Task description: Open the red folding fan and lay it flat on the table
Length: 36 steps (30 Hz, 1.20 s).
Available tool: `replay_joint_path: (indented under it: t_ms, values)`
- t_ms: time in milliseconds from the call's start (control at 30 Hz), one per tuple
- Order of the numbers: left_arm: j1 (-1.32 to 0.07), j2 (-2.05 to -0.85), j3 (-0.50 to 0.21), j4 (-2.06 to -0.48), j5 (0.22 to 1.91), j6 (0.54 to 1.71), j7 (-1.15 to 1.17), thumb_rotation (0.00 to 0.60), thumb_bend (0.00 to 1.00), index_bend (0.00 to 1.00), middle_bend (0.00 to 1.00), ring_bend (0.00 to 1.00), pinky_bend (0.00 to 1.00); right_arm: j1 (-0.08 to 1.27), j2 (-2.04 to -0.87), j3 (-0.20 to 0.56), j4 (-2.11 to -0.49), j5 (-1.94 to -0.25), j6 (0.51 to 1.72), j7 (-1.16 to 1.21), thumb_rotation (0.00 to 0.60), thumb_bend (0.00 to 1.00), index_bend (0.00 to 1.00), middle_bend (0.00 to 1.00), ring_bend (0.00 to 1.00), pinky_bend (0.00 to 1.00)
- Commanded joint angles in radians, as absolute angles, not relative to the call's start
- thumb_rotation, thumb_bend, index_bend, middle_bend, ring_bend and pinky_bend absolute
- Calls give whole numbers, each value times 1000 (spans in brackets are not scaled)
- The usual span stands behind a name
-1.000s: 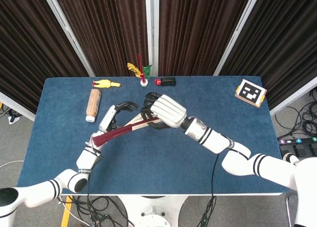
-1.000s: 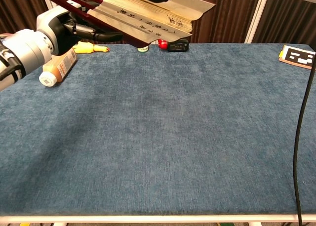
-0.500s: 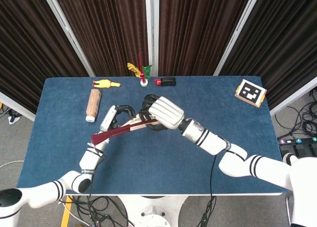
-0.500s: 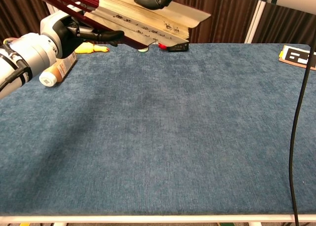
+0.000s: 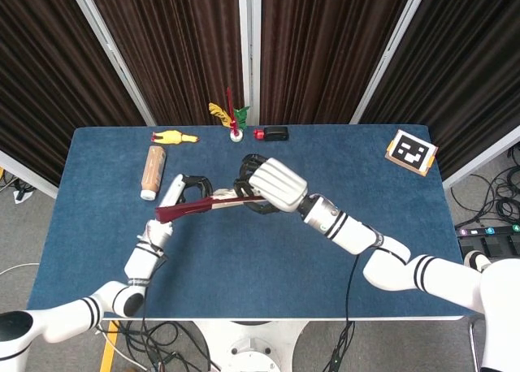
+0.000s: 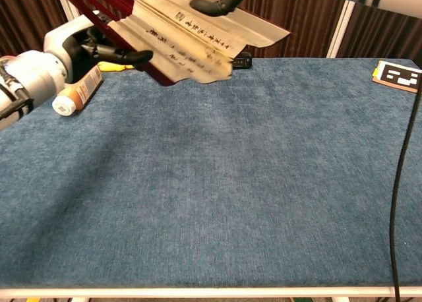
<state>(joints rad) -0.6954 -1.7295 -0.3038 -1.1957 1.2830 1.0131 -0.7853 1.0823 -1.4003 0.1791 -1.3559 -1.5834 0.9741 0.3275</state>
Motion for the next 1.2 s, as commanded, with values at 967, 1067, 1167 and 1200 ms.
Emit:
replay_joint_path:
  t_ms: [967,1067,1167,1200]
  values:
    - [-611,-1555,-278,-1311,1042,1126,136,600,409,748,692,580,467,941,-1136,127,-1664,-1552,975,-313,600,1000,798,628,393,216]
    - [-611,-1555,-281,-1338,1019,1144,203,600,412,743,687,579,467,924,-1131,125,-1692,-1538,982,-375,600,1000,798,628,393,216]
    - [-612,-1557,-287,-1364,1005,1167,250,600,413,739,684,580,468,901,-1127,122,-1715,-1531,1001,-425,600,1000,798,628,393,216]
    - [-612,-1559,-288,-1367,1004,1173,259,600,413,737,683,580,468,894,-1127,121,-1719,-1532,1008,-433,600,1000,798,628,393,216]
